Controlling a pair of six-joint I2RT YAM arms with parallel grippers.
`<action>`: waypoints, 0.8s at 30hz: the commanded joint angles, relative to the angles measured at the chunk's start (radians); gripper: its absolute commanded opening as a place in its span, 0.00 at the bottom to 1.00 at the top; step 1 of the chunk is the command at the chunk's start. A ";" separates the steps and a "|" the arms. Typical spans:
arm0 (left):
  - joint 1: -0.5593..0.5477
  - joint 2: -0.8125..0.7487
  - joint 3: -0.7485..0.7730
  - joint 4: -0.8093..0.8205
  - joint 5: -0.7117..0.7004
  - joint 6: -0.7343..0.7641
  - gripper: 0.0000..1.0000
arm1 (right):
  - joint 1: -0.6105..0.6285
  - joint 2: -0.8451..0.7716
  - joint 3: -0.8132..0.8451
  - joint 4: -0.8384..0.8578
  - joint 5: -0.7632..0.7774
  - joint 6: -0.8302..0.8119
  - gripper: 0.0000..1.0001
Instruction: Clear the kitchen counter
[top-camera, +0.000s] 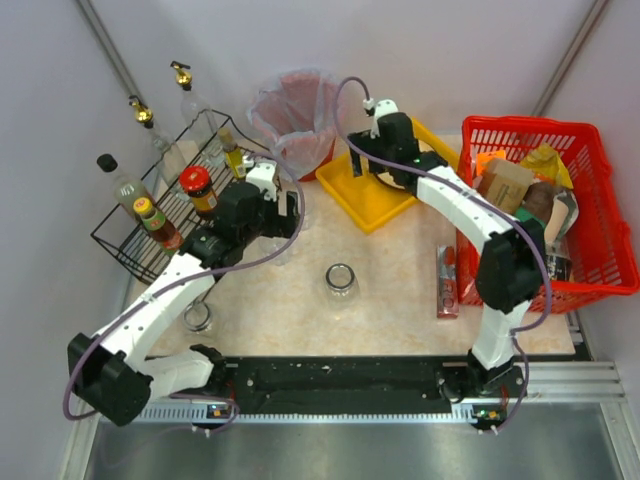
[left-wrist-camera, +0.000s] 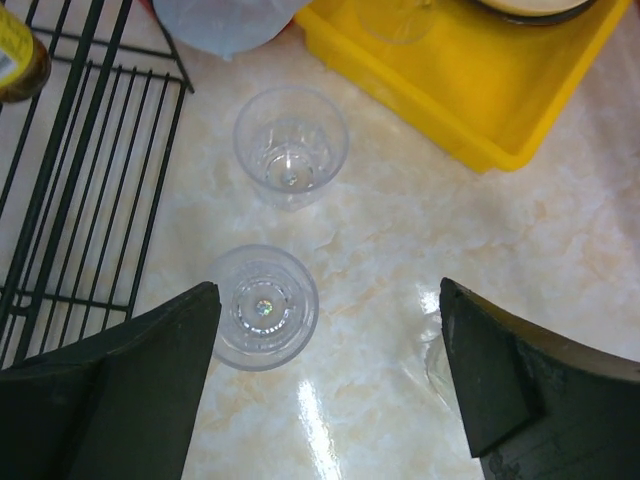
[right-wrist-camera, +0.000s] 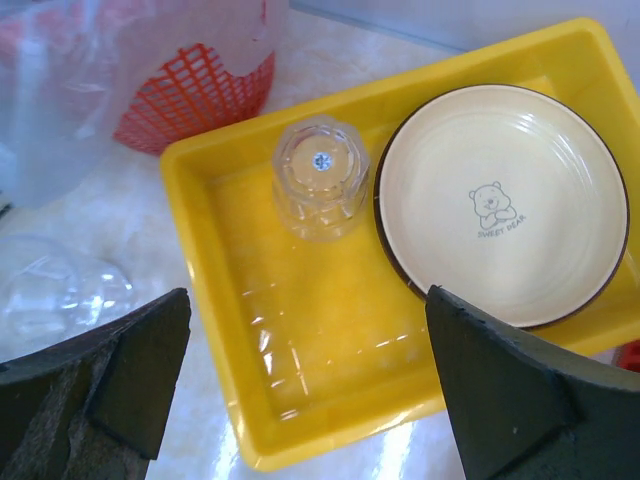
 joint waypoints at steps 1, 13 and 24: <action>-0.002 0.066 -0.024 0.061 -0.118 -0.074 0.88 | -0.010 -0.155 -0.102 0.035 -0.073 0.076 0.97; 0.001 0.387 0.079 -0.049 -0.104 -0.194 0.45 | -0.010 -0.323 -0.278 -0.008 -0.156 0.217 0.88; 0.001 0.484 0.119 -0.069 -0.130 -0.211 0.06 | -0.010 -0.366 -0.320 -0.040 -0.174 0.244 0.86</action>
